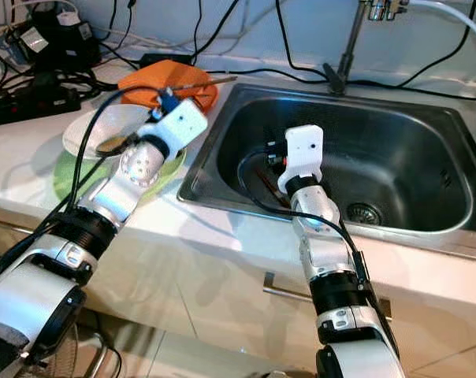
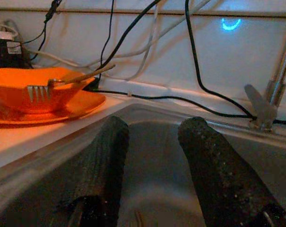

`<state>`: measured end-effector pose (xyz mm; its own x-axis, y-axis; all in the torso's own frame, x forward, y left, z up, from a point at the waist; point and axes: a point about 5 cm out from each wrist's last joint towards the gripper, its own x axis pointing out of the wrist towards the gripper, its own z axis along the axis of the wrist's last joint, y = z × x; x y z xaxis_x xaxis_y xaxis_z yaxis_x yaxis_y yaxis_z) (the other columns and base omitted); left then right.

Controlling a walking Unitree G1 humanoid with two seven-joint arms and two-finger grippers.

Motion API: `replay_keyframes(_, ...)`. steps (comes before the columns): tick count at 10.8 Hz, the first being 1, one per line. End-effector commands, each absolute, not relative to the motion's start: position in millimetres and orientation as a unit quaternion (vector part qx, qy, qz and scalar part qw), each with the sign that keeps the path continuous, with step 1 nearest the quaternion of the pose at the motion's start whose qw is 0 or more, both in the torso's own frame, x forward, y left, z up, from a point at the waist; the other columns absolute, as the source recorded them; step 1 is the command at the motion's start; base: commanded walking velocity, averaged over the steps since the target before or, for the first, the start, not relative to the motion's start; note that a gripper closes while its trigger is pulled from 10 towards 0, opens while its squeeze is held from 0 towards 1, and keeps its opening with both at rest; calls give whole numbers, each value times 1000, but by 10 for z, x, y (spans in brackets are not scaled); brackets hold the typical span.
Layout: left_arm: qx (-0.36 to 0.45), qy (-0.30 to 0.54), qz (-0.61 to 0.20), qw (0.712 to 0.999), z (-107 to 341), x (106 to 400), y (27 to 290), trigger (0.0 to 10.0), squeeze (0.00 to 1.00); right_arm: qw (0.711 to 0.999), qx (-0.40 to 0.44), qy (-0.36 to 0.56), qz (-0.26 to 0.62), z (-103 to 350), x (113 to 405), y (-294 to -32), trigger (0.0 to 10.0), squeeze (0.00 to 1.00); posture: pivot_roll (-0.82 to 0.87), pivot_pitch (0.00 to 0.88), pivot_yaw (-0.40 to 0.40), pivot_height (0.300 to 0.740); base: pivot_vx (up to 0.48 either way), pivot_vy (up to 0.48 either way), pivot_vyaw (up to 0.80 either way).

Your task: Kitchen organization

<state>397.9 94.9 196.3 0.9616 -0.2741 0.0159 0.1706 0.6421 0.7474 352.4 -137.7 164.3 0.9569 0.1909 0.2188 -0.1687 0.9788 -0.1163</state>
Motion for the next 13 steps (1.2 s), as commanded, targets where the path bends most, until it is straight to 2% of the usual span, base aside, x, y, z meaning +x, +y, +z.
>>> replay_keyframes(1,409,-76,-110,903,2082,4017,951,0,0,987,-46,-119,95,1680,3513,-1353,10000,0,13,19,45,740,0,0,0)
replay_keyframes(10,412,-93,-98,901,2138,4033,934,0,0,989,-48,-108,86,1695,3511,-1367,10000,0,27,16,41,740,0,0,0)
replay_keyframes(11,420,-97,-92,898,2165,4024,935,1255,0,989,-49,-107,88,1697,3519,-1357,10000,0,30,16,39,740,0,0,0)
replay_keyframes(12,425,-97,-89,896,2173,4019,938,8941,0,989,-49,-106,90,1699,3522,-1348,10000,0,33,14,36,740,0,0,0)
replay_keyframes(13,424,-93,-89,897,2164,4009,940,10000,0,989,-49,-105,91,1694,3525,-1340,10000,0,33,16,37,740,0,0,0)
